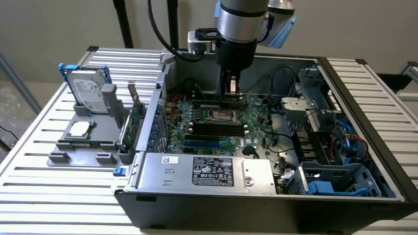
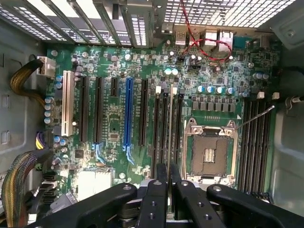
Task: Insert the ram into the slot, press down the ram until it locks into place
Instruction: 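Insert the ram into the slot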
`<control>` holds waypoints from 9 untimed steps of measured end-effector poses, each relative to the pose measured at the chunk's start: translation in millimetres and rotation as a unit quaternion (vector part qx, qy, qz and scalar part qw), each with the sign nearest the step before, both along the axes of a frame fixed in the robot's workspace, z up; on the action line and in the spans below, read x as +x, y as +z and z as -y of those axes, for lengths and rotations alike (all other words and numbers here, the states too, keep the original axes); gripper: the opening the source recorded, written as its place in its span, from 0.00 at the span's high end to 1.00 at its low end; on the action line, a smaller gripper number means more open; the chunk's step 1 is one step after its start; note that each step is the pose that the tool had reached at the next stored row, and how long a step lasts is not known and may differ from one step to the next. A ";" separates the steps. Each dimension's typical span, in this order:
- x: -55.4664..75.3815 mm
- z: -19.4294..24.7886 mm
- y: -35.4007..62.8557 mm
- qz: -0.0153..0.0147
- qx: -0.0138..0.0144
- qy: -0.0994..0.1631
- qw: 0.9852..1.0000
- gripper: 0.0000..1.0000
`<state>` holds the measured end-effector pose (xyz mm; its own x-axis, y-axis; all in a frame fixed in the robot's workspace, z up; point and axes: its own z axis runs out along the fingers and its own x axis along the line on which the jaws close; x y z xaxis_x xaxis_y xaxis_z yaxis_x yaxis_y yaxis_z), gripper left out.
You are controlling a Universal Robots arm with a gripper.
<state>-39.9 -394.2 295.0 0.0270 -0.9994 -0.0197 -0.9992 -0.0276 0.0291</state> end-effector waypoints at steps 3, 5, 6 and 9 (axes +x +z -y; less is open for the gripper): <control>1.0 1.2 -5.5 0.000 0.000 0.000 1.000 0.86; 1.5 2.2 -9.1 0.000 0.000 0.000 1.000 0.86; 1.8 2.7 -10.9 0.000 0.000 0.000 1.000 0.86; 2.5 4.3 -16.4 0.000 0.000 0.000 1.000 0.86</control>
